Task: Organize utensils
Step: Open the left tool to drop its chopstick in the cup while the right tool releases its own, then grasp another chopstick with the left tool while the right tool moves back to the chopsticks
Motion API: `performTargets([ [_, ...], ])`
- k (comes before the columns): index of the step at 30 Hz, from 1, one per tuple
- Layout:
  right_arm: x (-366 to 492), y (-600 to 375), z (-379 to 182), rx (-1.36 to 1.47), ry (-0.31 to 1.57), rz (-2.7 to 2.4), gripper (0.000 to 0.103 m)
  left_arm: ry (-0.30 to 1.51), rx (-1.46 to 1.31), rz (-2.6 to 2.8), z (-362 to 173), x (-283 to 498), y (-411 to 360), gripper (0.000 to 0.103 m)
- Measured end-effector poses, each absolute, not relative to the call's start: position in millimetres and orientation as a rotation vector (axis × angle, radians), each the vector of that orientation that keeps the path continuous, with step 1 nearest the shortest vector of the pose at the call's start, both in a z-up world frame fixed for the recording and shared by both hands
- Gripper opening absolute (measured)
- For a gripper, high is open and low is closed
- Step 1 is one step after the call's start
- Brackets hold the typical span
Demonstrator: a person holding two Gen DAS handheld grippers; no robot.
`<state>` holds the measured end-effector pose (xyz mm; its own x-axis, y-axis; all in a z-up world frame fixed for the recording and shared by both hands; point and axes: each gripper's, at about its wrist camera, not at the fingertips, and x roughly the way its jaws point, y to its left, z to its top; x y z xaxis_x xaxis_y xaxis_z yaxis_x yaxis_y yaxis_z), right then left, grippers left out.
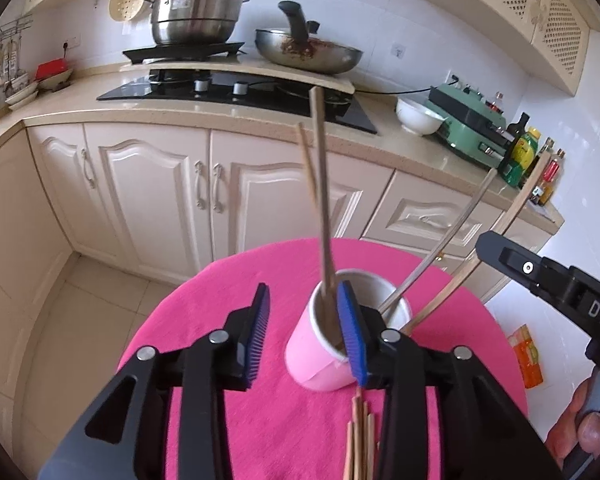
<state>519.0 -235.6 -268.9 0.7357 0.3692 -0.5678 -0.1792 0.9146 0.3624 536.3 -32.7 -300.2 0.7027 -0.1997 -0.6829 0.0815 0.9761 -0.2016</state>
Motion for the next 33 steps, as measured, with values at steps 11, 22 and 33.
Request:
performTargets([
  [11,508.0,-232.3,-270.3,0.301,0.707,0.305,0.007,0.851,-0.154,-0.141,-304.1,515.3,-18.5,0.037],
  [22,477.9,-246.4,-261.1,0.293,0.686,0.275,0.03,0.952,-0.15,-0.198,-321.2,489.9,-27.2,0.038],
  [33,440.9,-269.4,-296.5,0.26,0.801,0.199,0.043,1.154,-0.1,-0.275,-371.3,461.5,-48.7,0.038],
])
